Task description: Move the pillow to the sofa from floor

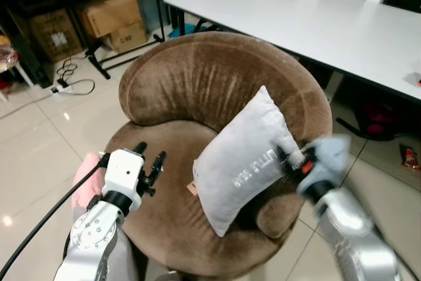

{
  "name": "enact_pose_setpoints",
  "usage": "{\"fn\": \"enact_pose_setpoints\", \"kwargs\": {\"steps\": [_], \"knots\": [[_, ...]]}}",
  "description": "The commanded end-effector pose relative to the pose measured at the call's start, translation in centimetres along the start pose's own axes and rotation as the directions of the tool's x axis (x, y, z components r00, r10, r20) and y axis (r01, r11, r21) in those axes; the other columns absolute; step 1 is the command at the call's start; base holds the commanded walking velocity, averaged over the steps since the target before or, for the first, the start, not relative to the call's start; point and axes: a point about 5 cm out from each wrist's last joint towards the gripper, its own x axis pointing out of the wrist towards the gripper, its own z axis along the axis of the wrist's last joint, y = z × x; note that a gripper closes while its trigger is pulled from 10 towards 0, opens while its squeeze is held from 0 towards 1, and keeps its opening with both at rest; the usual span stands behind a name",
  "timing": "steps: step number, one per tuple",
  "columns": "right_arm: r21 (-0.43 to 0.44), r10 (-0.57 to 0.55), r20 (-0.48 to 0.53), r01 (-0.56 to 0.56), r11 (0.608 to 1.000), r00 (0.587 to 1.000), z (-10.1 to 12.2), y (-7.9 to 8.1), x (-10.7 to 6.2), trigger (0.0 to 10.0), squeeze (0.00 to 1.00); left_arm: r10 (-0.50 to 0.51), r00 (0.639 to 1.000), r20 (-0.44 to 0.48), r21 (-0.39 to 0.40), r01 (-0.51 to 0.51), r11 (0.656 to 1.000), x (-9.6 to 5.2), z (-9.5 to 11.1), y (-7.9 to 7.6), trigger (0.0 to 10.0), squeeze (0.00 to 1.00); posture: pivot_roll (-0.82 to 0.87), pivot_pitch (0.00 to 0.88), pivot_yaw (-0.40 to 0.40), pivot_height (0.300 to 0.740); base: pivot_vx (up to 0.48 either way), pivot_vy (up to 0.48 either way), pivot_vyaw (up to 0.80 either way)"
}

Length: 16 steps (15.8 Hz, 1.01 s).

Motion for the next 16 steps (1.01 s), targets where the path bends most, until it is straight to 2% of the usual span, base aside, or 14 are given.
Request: {"fn": "enact_pose_setpoints", "kwargs": {"steps": [1,6,10,11,13,16], "knots": [[0.001,0.011,0.018,-0.011,1.0,1.0,0.7,0.6,0.1,10.0,0.0,0.032,0.999,-0.018,0.008,-0.032,0.999,-0.1,-0.2,0.8,10.0,0.0,-0.08,0.0,0.056,0.74,0.0,0.371,0.55],[-0.103,0.004,0.003,-0.004,0.995,1.0,1.0,-0.6,0.4,10.0,0.0,0.03,0.999,-0.026,0.011,-0.03,0.999,-0.2,-0.3,0.7,10.0,0.0,-0.07,0.0,0.046,0.74,0.0,0.379,0.68],[-0.128,-0.039,-0.043,0.033,0.991,0.998,0.2,-0.7,0.5,10.0,0.0,0.039,0.999,-0.026,0.012,-0.038,0.999,0.0,-0.3,0.8,10.0,0.0,-0.07,0.0,0.042,0.74,0.0,0.379,0.0],[-0.095,-0.092,-0.077,0.085,0.992,0.993,-0.5,-1.0,0.5,10.0,0.0,0.046,0.999,-0.025,0.019,-0.046,0.999,0.2,-0.3,0.9,10.0,0.0,-0.07,0.0,0.044,0.74,0.0,0.356,0.0],[-0.023,-0.178,-0.078,0.177,0.984,0.981,-1.2,-1.2,0.0,10.0,0.0,0.062,0.998,-0.011,0.018,-0.062,0.998,0.4,-0.1,1.3,10.0,0.0,-0.07,0.0,0.047,0.74,0.0,0.0,0.0],[-0.017,-0.149,-0.077,0.148,0.989,0.986,-1.2,-1.0,0.0,10.0,0.0,0.067,0.998,0.011,0.027,-0.067,0.997,0.5,0.1,1.2,10.0,0.0,-0.07,0.002,0.05,0.74,0.0,0.0,0.0]]}}
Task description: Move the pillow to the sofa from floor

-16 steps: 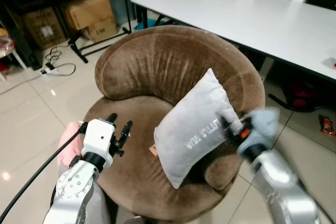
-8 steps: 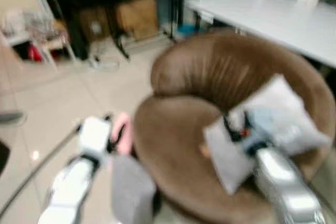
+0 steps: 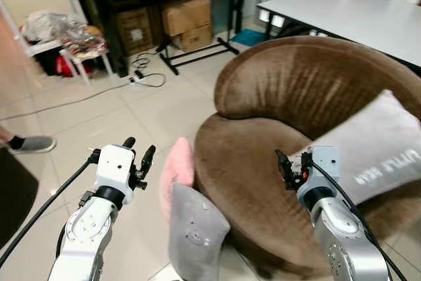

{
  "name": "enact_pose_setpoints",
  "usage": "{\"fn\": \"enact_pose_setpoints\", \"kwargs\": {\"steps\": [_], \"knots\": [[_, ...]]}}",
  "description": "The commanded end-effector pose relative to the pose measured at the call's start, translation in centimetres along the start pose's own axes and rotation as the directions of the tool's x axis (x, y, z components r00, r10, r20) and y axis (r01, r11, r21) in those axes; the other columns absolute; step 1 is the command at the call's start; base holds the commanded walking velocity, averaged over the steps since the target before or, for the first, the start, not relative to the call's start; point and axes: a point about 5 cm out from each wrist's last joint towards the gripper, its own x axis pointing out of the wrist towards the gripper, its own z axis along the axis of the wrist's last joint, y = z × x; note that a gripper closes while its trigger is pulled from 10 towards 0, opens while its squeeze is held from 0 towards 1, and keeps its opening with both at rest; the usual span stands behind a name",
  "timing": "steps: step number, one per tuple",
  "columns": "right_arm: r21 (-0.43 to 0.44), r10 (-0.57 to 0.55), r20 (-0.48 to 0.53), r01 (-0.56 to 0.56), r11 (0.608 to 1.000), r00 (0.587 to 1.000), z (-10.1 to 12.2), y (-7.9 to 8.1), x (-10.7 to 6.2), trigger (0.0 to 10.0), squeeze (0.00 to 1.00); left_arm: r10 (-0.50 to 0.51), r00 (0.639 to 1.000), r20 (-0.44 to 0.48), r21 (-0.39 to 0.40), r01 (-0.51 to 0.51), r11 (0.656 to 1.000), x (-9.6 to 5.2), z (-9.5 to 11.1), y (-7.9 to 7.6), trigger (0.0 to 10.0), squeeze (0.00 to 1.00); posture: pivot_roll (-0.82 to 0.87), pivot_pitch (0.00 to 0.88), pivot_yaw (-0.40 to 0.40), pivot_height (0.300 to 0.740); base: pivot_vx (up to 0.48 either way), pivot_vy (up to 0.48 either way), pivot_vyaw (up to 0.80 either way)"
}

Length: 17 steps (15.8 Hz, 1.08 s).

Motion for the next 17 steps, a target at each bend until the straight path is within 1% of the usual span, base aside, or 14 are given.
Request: {"fn": "enact_pose_setpoints", "kwargs": {"steps": [1,4,7,10,13,14,17], "knots": [[-0.01,0.007,0.019,-0.007,1.0,1.0,0.58,-0.18,0.14,10.0,0.0,0.004,1.0,0.002,0.014,-0.004,1.0,0.13,0.01,-0.05,10.0,0.0,-0.07,0.003,0.048,0.74,0.0,0.0,0.0],[-0.018,0.011,0.021,-0.01,1.0,1.0,0.67,-0.24,0.23,10.0,0.0,0.008,1.0,-0.009,0.009,-0.008,1.0,0.12,-0.11,0.02,10.0,0.0,-0.07,0.003,0.046,0.74,0.0,0.0,0.0],[-0.03,0.034,0.018,-0.034,0.999,0.999,0.67,0.18,0.35,10.0,0.0,0.007,1.0,-0.004,0.011,-0.007,1.0,0.13,-0.08,0.01,10.0,0.0,-0.07,0.002,0.042,0.74,0.0,0.457,0.0],[0.0,0.032,0.007,-0.032,0.999,0.999,0.52,0.2,0.33,10.0,0.0,0.006,1.0,-0.004,0.011,-0.006,1.0,0.12,-0.04,0.01,10.0,0.0,-0.07,0.002,0.042,0.74,0.0,0.479,0.0],[0.0,0.03,0.007,-0.03,1.0,1.0,0.53,0.19,0.35,10.0,0.0,0.008,1.0,-0.003,0.005,-0.008,1.0,0.17,0.01,0.02,10.0,0.0,-0.07,0.002,0.044,0.74,0.0,0.467,0.0],[0.001,0.028,0.007,-0.028,1.0,1.0,0.53,0.18,0.35,10.0,0.0,0.007,1.0,0.01,0.006,-0.007,1.0,0.19,0.18,-0.02,10.0,0.0,-0.07,0.002,0.044,0.74,0.0,0.0,0.0],[0.002,0.017,0.009,-0.017,1.0,1.0,0.55,0.11,0.38,10.0,0.0,0.018,1.0,0.001,0.01,-0.018,1.0,0.3,0.15,0.12,10.0,0.0,-0.07,0.003,0.043,0.74,0.0,0.0,0.0]]}}
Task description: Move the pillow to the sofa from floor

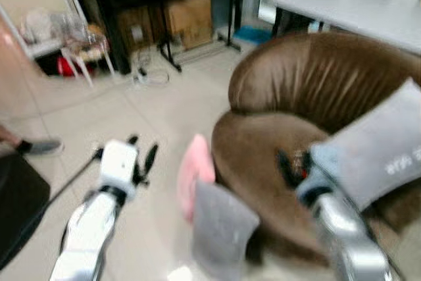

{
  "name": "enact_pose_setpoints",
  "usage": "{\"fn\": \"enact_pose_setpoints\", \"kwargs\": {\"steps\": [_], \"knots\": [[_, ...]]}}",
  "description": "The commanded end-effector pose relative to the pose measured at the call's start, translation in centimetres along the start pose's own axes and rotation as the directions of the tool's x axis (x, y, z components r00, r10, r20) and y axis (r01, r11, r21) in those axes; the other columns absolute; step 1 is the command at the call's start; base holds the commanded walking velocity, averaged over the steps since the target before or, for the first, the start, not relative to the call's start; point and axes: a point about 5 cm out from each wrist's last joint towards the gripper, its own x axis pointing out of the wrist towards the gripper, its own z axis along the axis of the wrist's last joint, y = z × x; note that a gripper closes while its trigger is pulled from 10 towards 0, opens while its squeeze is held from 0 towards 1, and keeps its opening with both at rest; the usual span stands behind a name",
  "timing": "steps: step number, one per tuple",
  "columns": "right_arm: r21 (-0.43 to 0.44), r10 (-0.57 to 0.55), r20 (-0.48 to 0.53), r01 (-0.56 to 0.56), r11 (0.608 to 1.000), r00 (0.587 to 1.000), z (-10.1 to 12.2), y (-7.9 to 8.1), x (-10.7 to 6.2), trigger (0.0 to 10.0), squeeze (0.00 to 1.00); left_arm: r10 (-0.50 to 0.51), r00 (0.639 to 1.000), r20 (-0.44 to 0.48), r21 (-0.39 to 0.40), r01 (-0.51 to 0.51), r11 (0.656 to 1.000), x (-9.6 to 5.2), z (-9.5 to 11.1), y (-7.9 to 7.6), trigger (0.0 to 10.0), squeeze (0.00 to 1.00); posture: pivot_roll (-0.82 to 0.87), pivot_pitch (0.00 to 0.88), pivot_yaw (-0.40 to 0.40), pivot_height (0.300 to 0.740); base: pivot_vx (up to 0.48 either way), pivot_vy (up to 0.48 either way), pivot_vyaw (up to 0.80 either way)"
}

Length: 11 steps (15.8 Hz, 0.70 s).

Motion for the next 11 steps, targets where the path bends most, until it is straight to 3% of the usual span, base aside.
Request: {"fn": "enact_pose_setpoints", "kwargs": {"steps": [1,3,6,11], "knots": [[-0.028,-0.028,0.006,0.029,0.999,1.0,0.39,-0.69,0.04,10.0,0.0,0.01,1.0,0.004,-0.012,-0.01,1.0,0.15,0.04,0.11,10.0,0.0,-0.07,0.002,0.042,0.74,0.0,0.0,0.0],[-0.05,-0.034,0.005,0.034,0.998,0.999,0.34,-0.73,0.05,10.0,0.0,0.008,1.0,0.007,-0.015,-0.007,1.0,0.1,0.08,0.13,10.0,0.0,-0.07,0.001,0.042,0.74,0.141,0.0,0.26],[-0.056,-0.034,0.004,0.034,0.998,0.999,0.32,-0.6,0.06,10.0,0.0,0.005,1.0,0.008,-0.017,-0.005,1.0,0.08,0.09,0.09,10.0,0.0,-0.07,0.001,0.041,0.74,0.294,0.0,0.78],[-0.042,-0.049,0.0,0.049,0.998,0.999,0.26,-0.82,0.05,10.0,0.0,0.003,1.0,0.006,-0.017,-0.003,1.0,0.05,0.02,0.04,10.0,0.0,-0.07,0.004,0.042,0.74,0.295,0.0,0.0]]}}
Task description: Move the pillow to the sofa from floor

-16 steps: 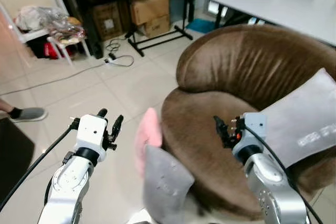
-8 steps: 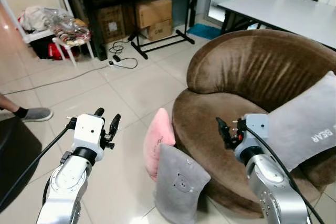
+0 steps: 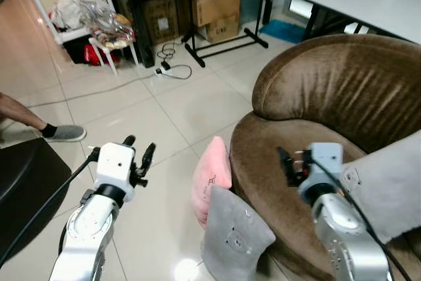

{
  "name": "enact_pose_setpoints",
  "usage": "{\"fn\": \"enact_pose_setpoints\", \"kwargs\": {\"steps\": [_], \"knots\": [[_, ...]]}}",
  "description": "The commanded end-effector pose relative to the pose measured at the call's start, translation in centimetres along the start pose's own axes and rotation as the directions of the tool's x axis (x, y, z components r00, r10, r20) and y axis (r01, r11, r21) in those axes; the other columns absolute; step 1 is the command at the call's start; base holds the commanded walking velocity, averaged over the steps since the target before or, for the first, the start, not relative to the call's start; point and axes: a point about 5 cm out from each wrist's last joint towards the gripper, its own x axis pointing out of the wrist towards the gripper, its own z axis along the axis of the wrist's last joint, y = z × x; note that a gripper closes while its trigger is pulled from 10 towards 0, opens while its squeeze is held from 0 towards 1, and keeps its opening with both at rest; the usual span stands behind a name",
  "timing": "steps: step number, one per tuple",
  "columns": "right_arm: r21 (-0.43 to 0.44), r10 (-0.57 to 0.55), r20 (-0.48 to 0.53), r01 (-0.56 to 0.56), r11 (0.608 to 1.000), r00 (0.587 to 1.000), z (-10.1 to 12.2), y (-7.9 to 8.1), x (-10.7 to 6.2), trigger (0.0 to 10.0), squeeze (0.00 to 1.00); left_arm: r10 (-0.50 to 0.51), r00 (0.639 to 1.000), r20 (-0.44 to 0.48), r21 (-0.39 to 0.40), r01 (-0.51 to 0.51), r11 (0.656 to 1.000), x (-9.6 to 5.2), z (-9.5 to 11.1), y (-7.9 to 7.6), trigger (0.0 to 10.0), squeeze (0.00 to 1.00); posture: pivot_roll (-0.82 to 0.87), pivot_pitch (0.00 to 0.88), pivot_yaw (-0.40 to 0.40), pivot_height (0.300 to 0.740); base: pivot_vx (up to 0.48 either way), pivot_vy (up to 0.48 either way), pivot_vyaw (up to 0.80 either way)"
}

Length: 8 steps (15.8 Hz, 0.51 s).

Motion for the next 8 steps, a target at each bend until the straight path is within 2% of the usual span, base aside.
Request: {"fn": "enact_pose_setpoints", "kwargs": {"steps": [1,4,8], "knots": [[0.008,0.015,-0.005,-0.015,1.0,1.0,-0.02,0.26,-0.03,10.0,0.0,0.009,1.0,-0.002,0.012,-0.009,1.0,-0.11,-0.05,0.18,10.0,0.0,-0.07,0.004,0.041,0.74,0.0,0.0,0.0],[0.019,0.027,0.0,-0.027,0.999,1.0,-0.08,0.26,-0.1,10.0,0.0,0.019,1.0,0.005,0.014,-0.019,1.0,-0.09,-0.05,0.21,10.0,0.0,-0.07,0.003,0.042,0.74,0.0,0.0,0.0],[0.024,0.033,0.001,-0.033,0.999,0.999,-0.6,-0.01,-0.32,10.0,0.0,0.038,0.999,0.009,0.032,-0.038,0.999,-0.13,-0.32,0.38,10.0,0.0,-0.07,0.0,0.042,0.696,0.0,0.0,0.0]]}}
